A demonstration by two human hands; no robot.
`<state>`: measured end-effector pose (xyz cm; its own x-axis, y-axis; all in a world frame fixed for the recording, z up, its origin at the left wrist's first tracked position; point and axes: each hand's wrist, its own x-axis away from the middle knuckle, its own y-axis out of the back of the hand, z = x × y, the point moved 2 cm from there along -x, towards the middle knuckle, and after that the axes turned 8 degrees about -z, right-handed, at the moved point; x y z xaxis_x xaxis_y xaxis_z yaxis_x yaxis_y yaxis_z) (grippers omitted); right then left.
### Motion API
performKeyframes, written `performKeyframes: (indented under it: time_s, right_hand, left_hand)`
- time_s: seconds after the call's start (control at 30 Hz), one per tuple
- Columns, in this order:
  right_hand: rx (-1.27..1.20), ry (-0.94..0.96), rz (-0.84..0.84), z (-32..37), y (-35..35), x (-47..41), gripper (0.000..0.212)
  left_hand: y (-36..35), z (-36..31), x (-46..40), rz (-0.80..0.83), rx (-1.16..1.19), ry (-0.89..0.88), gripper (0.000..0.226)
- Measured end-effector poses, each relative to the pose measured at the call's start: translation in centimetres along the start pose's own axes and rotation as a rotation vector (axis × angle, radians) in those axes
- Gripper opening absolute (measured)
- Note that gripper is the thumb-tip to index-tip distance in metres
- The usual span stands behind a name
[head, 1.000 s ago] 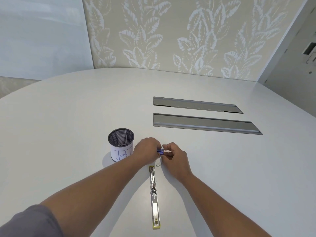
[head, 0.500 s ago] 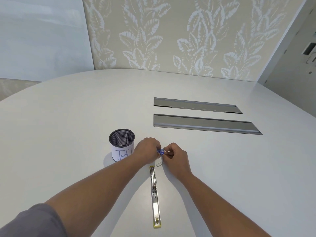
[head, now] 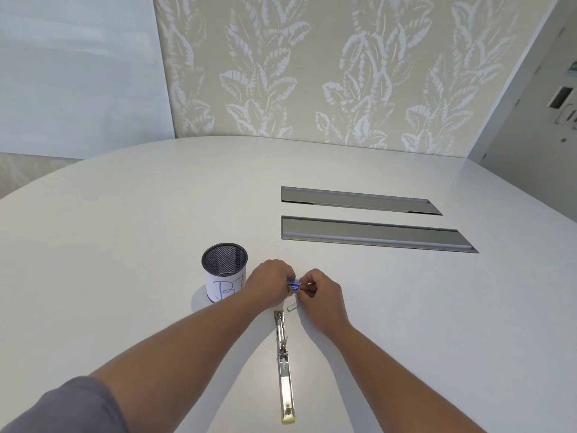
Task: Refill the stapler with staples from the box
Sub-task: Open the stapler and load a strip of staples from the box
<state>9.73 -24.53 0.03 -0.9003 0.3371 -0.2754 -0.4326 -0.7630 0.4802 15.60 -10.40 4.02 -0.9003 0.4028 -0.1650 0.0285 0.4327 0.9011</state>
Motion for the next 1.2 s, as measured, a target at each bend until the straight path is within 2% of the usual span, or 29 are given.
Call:
performKeyframes:
  time_s: [0.5,0.57,0.67,0.73,0.9,1.0,1.2]
  right_hand:
    - [-0.002,0.020,-0.001,0.2,-0.1,0.3,0.019]
    - [0.004,0.016,-0.020,0.3,0.0,0.3,0.018]
    - [-0.002,0.010,-0.051,0.4,0.1,0.3,0.019]
    - [-0.028,-0.019,-0.071,0.4,0.3,0.4,0.020]
    - [-0.090,-0.094,-0.116,0.4,0.9,1.3,0.020]
    - [-0.093,-0.103,-0.126,0.6,1.4,2.3,0.020]
    - [-0.102,-0.104,-0.109,1.1,2.2,4.6,0.020]
  left_hand:
    - [-0.6,0.2,-0.2,-0.008,-0.019,-0.029,0.016]
    - [-0.9,0.4,-0.2,-0.022,-0.007,-0.010,0.024]
    - [-0.9,0.6,0.1,-0.026,0.025,0.032,0.047]
    - [-0.8,0.6,0.4,-0.026,0.043,0.045,0.050]
    - [-0.1,0.3,1.6,-0.082,0.059,0.038,0.031]
    - [0.6,-0.6,2.3,-0.034,0.016,0.019,0.015]
    - [0.5,-2.0,3.5,0.072,0.017,0.077,0.023]
